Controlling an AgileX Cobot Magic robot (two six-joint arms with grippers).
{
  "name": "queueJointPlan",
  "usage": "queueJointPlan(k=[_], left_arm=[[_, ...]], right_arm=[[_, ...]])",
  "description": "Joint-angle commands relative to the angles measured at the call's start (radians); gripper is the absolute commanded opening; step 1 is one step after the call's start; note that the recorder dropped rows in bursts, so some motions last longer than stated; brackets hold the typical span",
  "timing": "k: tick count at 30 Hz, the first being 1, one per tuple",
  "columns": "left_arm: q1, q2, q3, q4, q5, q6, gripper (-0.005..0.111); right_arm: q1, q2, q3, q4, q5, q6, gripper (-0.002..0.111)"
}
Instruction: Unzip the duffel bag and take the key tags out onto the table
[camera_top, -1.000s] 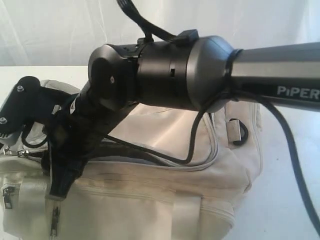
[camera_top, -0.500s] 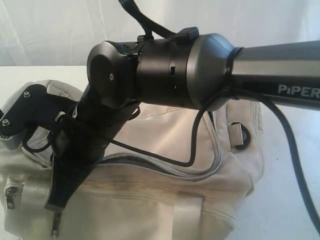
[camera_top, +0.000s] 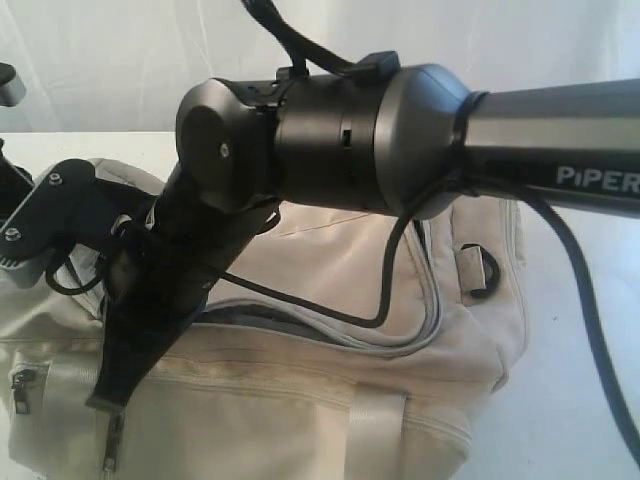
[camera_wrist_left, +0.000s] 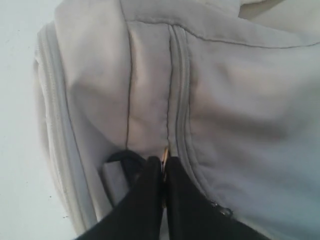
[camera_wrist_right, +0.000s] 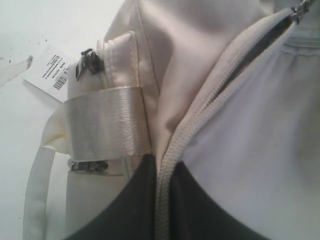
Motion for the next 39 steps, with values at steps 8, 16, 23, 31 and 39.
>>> queueJointPlan(k=[8,16,23,31,39], left_arm=[[0.006,0.122,-0.235,0.037,-0.076,0.032,0.0],[0.006,0.187,-0.321,0.045,-0.058,0.06,0.0],[0.006,0.218,-0.339,0.045,-0.162,0.098,0.0],[0.006,0.218,-0.339,0.045,-0.281,0.102,0.0],[0.006,0.218,-0.339,0.0,-0.375,0.102,0.0]], right_arm=[[0.04,-0.008,0.006,0.004,0.104,0.001,0.0],[0.039,-0.008,0.006,-0.001,0.102,0.018,0.0],[0.039,-0.008,0.006,-0.001,0.102,0.027,0.0],[0.039,-0.008,0.006,-0.001,0.106,0.027,0.0],[0.039,-0.008,0.006,-0.001,0.106,0.029,0.0]])
